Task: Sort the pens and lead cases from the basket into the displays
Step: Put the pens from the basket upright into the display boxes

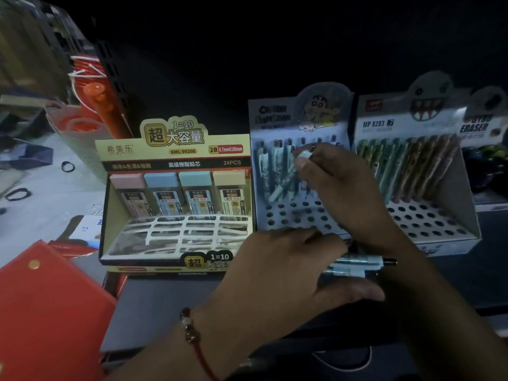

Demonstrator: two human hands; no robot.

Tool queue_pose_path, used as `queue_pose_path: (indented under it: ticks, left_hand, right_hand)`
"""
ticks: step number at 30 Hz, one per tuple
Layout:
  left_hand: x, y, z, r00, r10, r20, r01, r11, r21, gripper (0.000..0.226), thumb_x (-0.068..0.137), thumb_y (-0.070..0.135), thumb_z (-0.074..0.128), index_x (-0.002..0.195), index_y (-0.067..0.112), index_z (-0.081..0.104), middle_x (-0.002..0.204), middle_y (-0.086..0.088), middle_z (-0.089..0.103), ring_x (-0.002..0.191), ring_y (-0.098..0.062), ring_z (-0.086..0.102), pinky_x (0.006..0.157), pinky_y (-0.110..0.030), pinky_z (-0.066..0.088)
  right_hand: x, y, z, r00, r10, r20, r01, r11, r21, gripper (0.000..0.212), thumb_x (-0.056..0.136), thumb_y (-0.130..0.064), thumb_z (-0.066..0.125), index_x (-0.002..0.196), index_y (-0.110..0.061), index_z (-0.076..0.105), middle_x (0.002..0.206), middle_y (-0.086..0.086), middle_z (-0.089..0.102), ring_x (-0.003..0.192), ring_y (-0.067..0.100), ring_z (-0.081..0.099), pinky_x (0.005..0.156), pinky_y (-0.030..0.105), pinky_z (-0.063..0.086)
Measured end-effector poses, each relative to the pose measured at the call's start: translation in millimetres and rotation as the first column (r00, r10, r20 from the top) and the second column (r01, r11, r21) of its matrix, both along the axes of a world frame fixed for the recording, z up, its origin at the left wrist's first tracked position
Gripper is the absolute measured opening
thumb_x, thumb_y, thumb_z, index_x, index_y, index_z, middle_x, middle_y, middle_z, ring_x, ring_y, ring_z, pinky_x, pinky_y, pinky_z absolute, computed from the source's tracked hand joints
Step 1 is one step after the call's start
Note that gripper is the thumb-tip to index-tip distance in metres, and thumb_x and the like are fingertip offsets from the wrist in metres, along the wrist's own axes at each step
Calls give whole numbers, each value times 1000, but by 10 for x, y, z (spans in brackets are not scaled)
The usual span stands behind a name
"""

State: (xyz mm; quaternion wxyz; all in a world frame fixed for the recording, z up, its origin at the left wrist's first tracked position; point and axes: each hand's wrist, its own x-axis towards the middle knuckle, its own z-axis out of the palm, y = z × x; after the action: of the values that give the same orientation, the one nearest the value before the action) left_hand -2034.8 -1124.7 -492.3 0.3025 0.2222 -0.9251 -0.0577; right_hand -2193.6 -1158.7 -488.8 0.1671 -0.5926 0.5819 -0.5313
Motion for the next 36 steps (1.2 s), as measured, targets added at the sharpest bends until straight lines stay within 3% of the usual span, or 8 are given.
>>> queue_pose_path:
  ticks: [3, 7, 17, 26, 28, 31, 34, 36]
  left_hand:
    - [8, -9, 15, 1000, 17, 21, -18, 1000, 13, 57, 87, 75, 39, 92, 26, 68, 76, 10, 64, 68, -5, 56, 56, -24, 41]
    - [-3, -2, 47, 1000, 9, 19, -10, 999, 32, 49, 88, 73, 41, 94, 31, 66, 79, 12, 63, 70, -4, 55, 55, -25, 41]
    - [17, -29, 67, 1000, 8, -16, -7, 1000, 31, 46, 87, 71, 48, 91, 29, 67, 81, 12, 62, 69, -5, 54, 56, -24, 39]
    - [13, -27, 43, 999, 25, -39, -24, 999, 37, 44, 86, 69, 51, 96, 30, 68, 86, 13, 65, 74, -2, 56, 58, -22, 42]
    - [18, -38, 36, 999, 33, -38, -31, 998, 50, 44, 87, 69, 51, 97, 29, 69, 88, 13, 65, 76, -1, 56, 61, -23, 44]
    - [25, -46, 27, 997, 62, -40, -61, 997, 42, 45, 89, 67, 48, 97, 27, 67, 89, 11, 66, 76, -4, 57, 62, -27, 44]
    - [24, -41, 23, 991, 122, -57, -121, 992, 19, 41, 93, 63, 47, 97, 27, 65, 83, 9, 64, 73, -7, 56, 60, -31, 45]
    - [28, -41, 19, 984, 164, -64, -164, 986, 2, 38, 93, 62, 47, 101, 29, 64, 84, 10, 66, 73, -9, 58, 59, -30, 46]
  right_hand:
    - [-24, -35, -31, 999, 21, -30, -20, 999, 27, 19, 103, -30, 53, 98, -16, 65, 90, 12, 65, 85, 29, 62, 76, 35, 46]
    - [73, -123, -145, 995, 75, -62, -70, 994, 81, 14, 100, -25, 57, 106, -16, 68, 96, -1, 71, 90, 11, 66, 78, 24, 51]
    - [166, -234, -202, 994, 19, -106, -15, 999, 41, 30, 98, -26, 62, 73, -10, 59, 62, 3, 52, 56, 5, 43, 56, 18, 36]
    - [272, -350, -271, 949, -16, -316, 68, 986, 155, 15, 97, -40, 59, 84, -32, 58, 67, -17, 53, 64, -4, 50, 60, 12, 34]
    - [282, -322, -277, 966, -42, -254, 84, 984, 159, 9, 95, -39, 63, 92, -30, 64, 74, -19, 59, 69, -4, 53, 64, 10, 38]
    - [264, -212, -293, 999, -34, 7, 32, 983, 180, 29, 92, -34, 69, 120, -29, 63, 95, -16, 69, 91, 2, 65, 81, 19, 50]
    - [216, -48, -277, 979, 17, 203, -45, 990, 135, 23, 94, -25, 68, 117, -24, 66, 96, -1, 75, 89, 14, 72, 80, 36, 58]
    - [160, 90, -217, 920, 39, 390, -95, 988, 124, 13, 96, -15, 64, 107, -10, 70, 92, 9, 75, 82, 17, 72, 73, 32, 59]
